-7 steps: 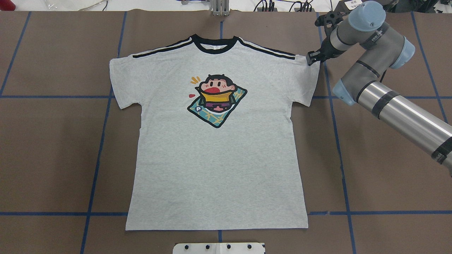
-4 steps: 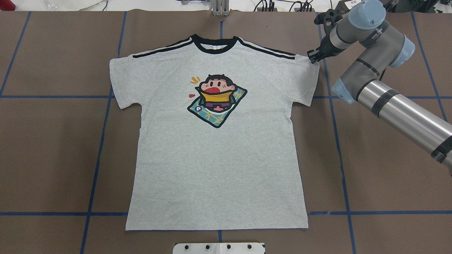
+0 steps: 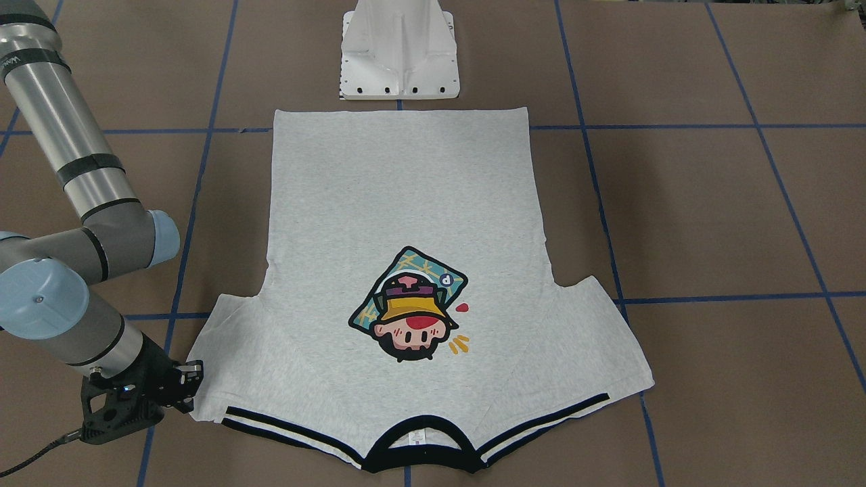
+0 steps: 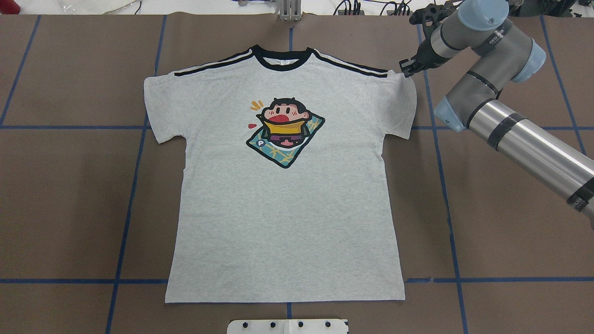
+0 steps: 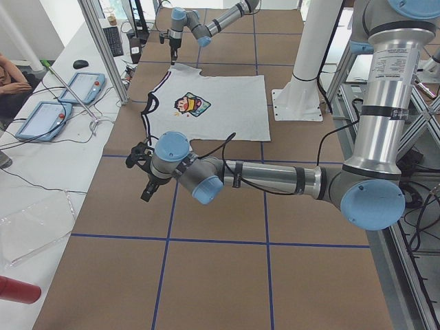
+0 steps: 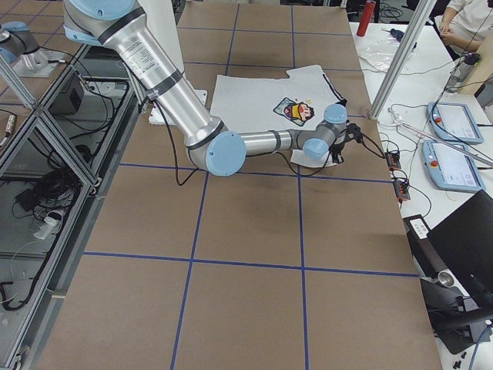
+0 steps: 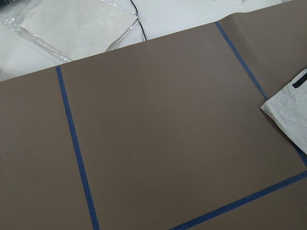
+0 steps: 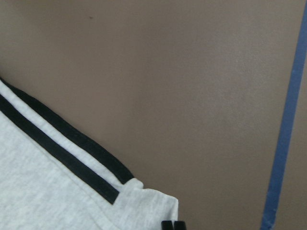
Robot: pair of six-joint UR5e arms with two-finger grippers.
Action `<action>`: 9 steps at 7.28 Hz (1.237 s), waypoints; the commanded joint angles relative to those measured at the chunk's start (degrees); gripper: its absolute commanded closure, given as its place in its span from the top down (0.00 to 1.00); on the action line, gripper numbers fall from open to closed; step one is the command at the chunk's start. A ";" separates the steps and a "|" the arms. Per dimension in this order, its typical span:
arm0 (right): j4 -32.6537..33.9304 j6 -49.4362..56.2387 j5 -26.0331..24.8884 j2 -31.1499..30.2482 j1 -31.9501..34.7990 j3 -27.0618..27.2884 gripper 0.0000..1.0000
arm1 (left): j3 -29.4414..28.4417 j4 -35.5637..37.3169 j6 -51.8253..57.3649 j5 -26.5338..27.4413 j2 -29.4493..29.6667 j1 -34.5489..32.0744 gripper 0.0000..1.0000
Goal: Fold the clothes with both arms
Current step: 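Fold the sleeve nearest the right gripper inward over the shirt body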
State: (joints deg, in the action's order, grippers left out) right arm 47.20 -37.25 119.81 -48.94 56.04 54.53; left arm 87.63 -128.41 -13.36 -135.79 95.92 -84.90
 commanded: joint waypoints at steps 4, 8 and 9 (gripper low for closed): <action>4.27 -12.48 1.93 8.13 -3.81 5.33 0.00 | 0.00 0.00 0.09 0.00 -0.03 -0.09 1.00; 7.29 -12.50 -14.07 13.87 -11.04 -1.34 0.00 | 0.17 -0.09 0.00 0.00 -0.03 -0.09 1.00; 7.29 -12.50 -14.25 13.87 -11.13 -1.26 0.00 | 0.18 -0.09 0.00 0.00 -0.12 -0.09 1.00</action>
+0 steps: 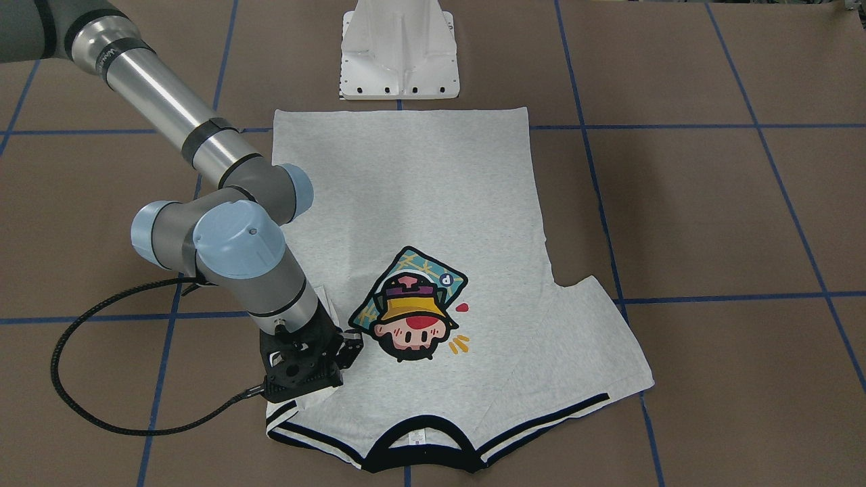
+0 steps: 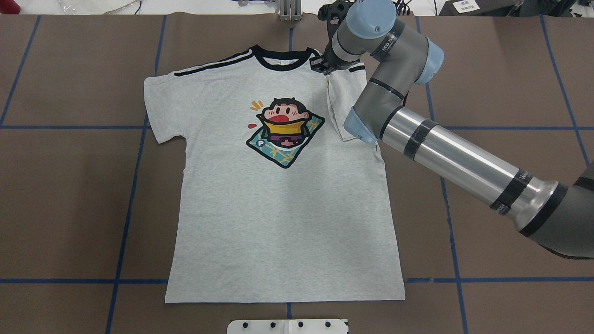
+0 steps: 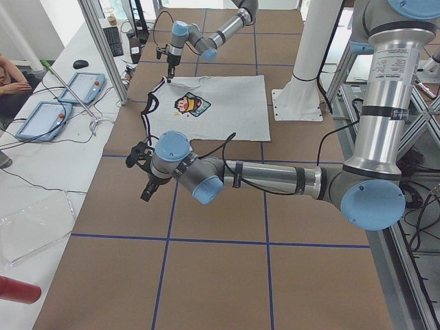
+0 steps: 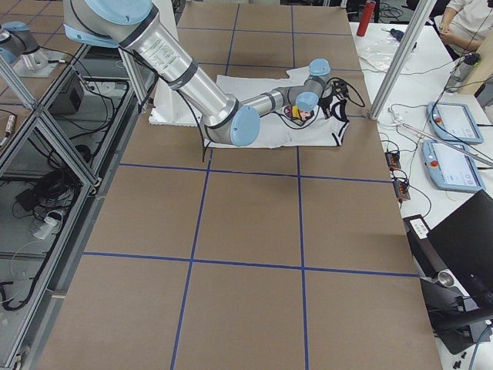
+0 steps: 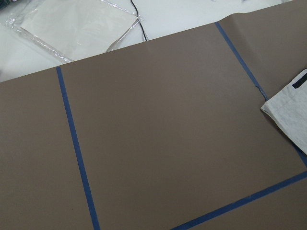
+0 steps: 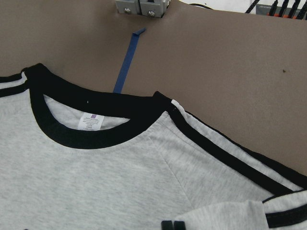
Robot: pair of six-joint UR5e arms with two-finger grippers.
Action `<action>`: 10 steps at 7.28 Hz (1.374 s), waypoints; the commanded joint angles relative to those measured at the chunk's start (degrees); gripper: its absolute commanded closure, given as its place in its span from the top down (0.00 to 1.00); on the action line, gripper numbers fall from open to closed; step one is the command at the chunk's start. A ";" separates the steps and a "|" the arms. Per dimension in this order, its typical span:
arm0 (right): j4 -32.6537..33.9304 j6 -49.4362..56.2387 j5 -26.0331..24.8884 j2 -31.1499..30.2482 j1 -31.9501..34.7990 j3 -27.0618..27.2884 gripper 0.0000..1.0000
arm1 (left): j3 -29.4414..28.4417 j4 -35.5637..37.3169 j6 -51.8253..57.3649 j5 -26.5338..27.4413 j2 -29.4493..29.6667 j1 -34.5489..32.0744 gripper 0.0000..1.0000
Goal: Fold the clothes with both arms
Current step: 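Fold the sleeve nearest the right gripper inward over the shirt body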
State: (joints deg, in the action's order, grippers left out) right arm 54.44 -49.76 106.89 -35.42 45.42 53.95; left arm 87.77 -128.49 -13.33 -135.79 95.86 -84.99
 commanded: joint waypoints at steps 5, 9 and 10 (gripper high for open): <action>0.31 -0.42 2.06 0.26 0.72 1.75 1.00 | -1.54 -0.01 -3.88 0.35 2.73 0.09 1.00; 18.49 -0.95 13.77 -5.69 4.24 19.75 1.00 | -3.48 -3.84 -28.69 9.28 11.26 12.17 1.00; 20.16 -1.56 13.78 -7.80 4.24 23.18 1.00 | -4.09 -7.79 -36.43 12.71 12.67 15.52 0.99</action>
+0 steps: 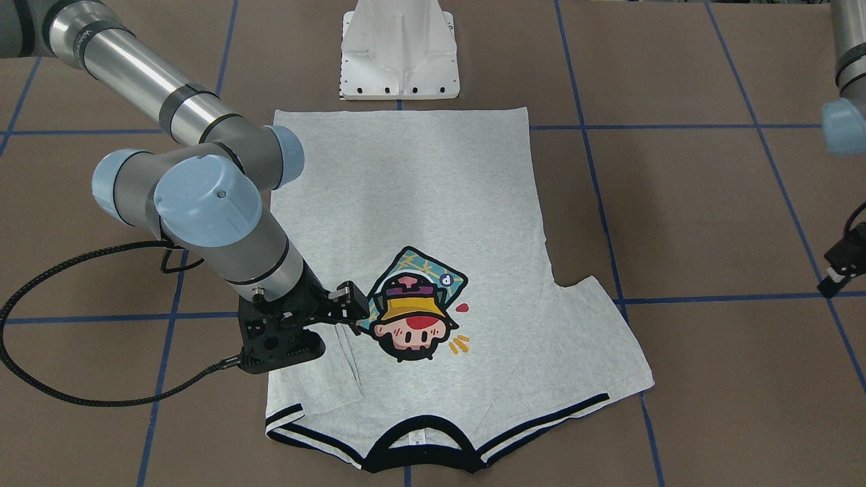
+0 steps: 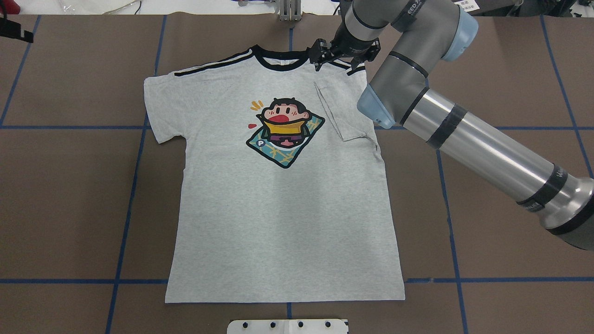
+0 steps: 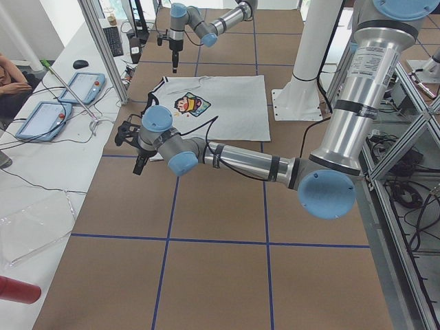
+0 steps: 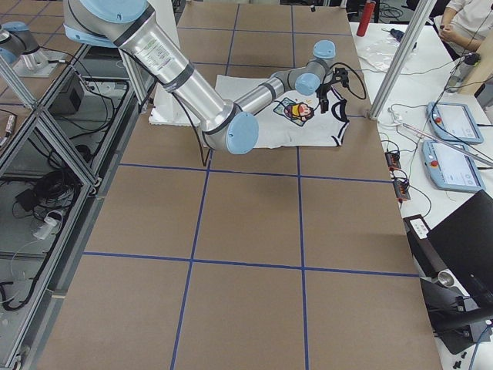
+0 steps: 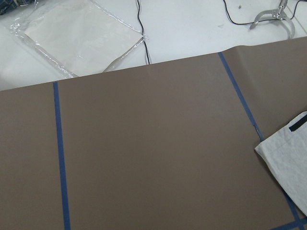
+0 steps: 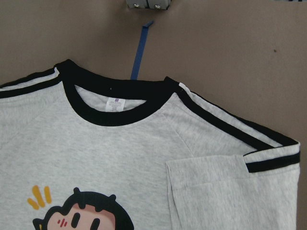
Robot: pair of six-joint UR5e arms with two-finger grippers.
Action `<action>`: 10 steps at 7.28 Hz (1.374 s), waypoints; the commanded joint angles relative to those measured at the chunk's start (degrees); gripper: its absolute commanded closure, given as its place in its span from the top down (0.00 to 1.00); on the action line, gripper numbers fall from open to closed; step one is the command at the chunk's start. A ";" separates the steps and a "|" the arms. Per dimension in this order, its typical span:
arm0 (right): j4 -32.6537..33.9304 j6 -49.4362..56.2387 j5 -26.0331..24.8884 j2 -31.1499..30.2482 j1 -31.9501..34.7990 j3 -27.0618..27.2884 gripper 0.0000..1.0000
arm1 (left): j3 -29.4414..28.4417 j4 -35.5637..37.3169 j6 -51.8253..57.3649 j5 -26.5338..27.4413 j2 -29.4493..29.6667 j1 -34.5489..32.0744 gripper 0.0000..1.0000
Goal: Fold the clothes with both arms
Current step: 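Fold the sleeve nearest the right gripper inward over the shirt body, then bring the left gripper toward the shirt while the right gripper holds near the collar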
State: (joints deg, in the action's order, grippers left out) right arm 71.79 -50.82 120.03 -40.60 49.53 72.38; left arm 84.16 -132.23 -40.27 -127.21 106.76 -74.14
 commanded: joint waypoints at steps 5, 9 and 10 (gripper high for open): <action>18.45 -0.51 2.22 -6.93 1.61 18.74 1.00 | -16.71 -16.64 -27.49 26.10 11.52 22.61 0.99; 23.31 -0.51 2.14 -9.67 1.71 24.22 1.00 | -21.83 -16.83 -26.88 29.73 11.98 23.25 0.94; 23.31 -0.42 2.14 -9.67 1.71 24.13 1.00 | -23.76 -16.74 -26.88 32.09 13.11 24.47 0.93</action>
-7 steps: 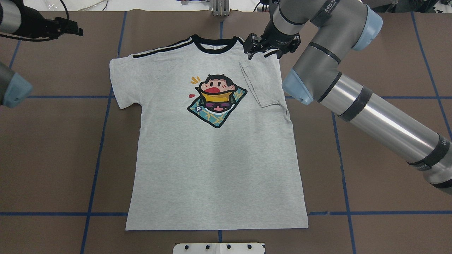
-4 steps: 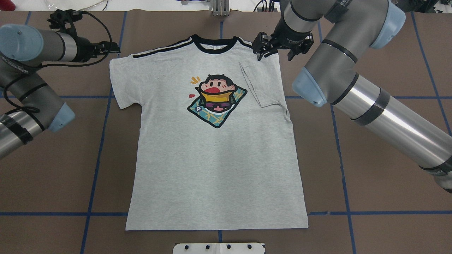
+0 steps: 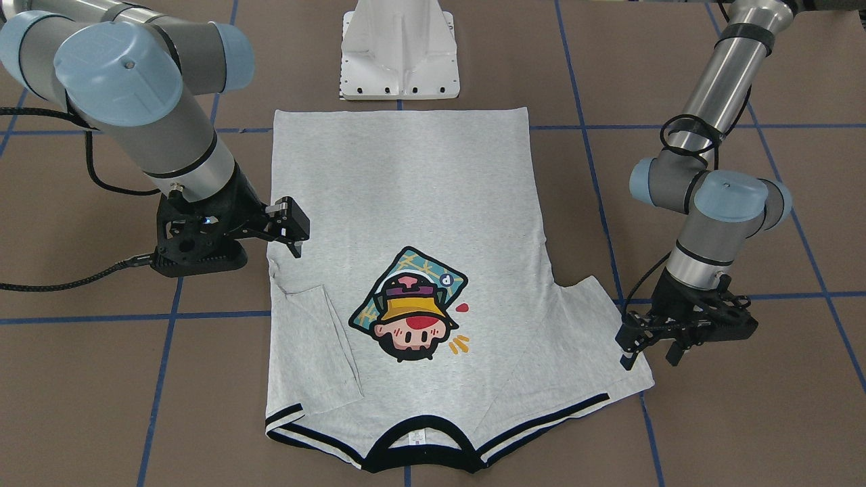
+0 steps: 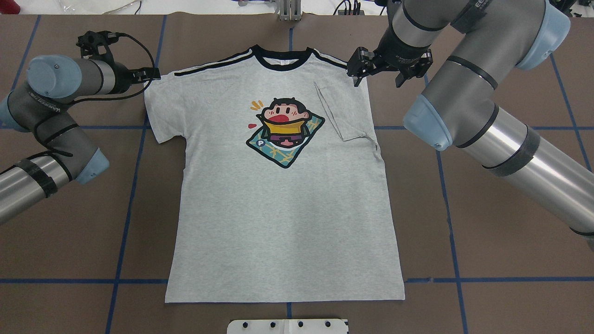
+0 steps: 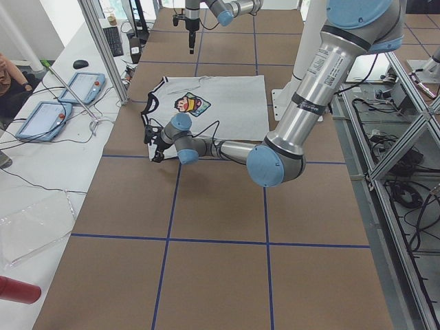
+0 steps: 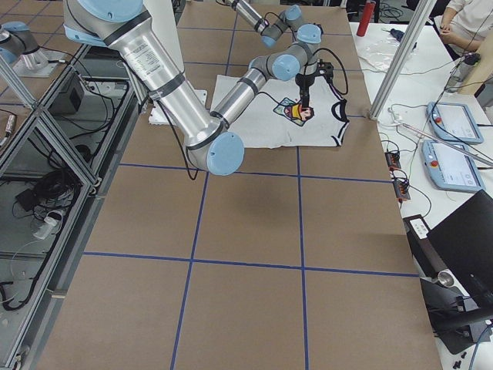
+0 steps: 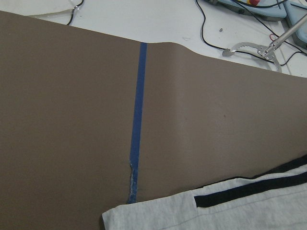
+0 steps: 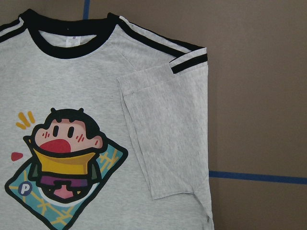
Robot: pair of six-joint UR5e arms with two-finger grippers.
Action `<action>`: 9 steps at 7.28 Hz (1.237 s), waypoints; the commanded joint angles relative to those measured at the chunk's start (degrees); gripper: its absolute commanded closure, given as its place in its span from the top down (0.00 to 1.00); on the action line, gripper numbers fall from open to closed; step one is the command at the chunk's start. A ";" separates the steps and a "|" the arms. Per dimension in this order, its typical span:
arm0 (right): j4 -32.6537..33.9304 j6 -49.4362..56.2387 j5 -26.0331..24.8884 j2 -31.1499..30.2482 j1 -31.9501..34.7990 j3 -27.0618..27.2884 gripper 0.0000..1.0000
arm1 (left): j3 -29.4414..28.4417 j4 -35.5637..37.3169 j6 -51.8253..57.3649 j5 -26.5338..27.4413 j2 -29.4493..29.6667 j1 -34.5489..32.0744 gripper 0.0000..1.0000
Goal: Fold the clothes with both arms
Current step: 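Bring the left gripper toward the shirt while the right gripper holds near the collar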
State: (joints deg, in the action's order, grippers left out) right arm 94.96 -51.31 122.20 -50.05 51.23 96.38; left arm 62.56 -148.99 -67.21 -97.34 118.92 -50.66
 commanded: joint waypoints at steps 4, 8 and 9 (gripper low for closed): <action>0.05 0.07 -0.12 -0.31 0.09 -0.32 1.00 | -2.80 0.45 3.20 2.24 1.49 1.00 0.74; -0.30 0.07 -0.12 -0.31 0.18 -0.67 1.00 | -2.97 0.54 3.84 2.24 1.49 1.00 0.62; -0.39 0.07 -0.12 -0.31 0.18 -0.67 1.00 | -3.06 0.54 3.84 2.24 1.49 1.00 0.60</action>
State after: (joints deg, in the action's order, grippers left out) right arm 94.73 -51.24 122.08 -50.36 51.40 95.78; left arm 59.63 -148.45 -63.47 -95.10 120.41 -49.66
